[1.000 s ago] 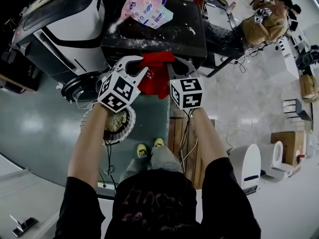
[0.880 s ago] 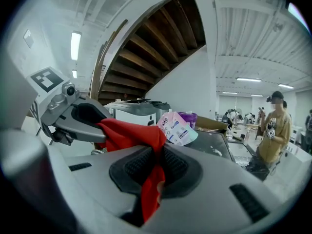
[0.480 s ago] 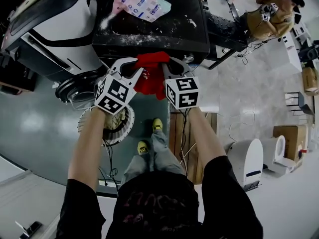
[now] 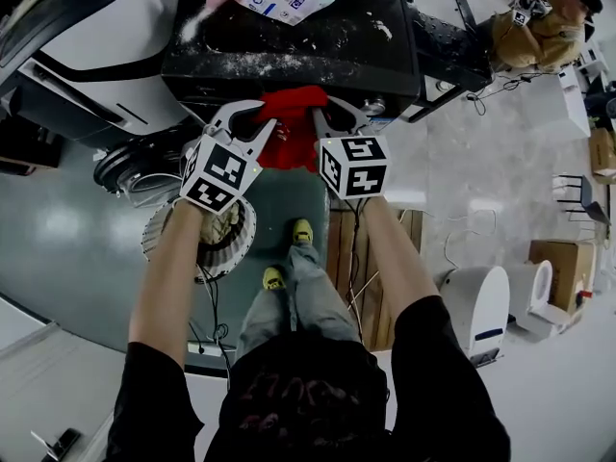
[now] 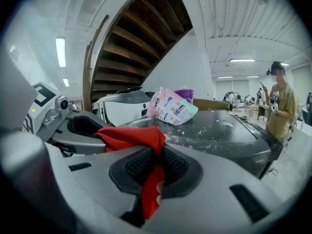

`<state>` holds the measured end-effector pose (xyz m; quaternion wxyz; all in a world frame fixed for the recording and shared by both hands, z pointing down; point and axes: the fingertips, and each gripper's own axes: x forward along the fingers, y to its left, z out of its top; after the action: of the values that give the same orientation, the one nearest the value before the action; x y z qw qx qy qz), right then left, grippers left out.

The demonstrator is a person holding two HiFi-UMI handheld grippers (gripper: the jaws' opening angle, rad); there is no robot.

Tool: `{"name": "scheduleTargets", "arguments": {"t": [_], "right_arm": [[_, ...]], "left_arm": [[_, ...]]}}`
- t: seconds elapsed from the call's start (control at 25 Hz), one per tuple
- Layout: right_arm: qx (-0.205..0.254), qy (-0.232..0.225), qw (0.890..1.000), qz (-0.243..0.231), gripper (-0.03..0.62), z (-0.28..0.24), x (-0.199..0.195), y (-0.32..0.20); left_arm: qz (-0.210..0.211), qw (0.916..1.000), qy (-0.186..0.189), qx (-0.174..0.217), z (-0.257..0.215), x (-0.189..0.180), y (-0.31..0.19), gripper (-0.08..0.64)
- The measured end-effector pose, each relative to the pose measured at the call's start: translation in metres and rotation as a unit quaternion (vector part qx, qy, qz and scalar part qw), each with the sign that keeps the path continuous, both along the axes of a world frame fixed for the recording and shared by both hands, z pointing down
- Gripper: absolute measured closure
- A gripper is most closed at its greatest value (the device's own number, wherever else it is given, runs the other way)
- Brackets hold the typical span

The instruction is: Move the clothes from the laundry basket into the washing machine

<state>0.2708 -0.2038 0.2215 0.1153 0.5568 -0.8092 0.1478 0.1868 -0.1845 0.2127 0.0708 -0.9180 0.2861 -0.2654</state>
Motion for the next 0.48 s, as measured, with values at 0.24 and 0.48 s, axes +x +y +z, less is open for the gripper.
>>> {"name": "scheduleTargets", "arguments": {"t": [0.24,0.48], "right_arm": [[-0.006,-0.008,1.000,0.001,0.558,0.029,0.002,-0.013],[-0.018,-0.017,1.000,-0.001,0.558,0.066,0.002,-0.019]], "left_arm": [[-0.006,0.9999,0.004,-0.008,0.030,0.002,-0.014,0.489],[-0.008,0.9998,0.004,-0.017,0.068,0.003,-0.023,0.489]]}}
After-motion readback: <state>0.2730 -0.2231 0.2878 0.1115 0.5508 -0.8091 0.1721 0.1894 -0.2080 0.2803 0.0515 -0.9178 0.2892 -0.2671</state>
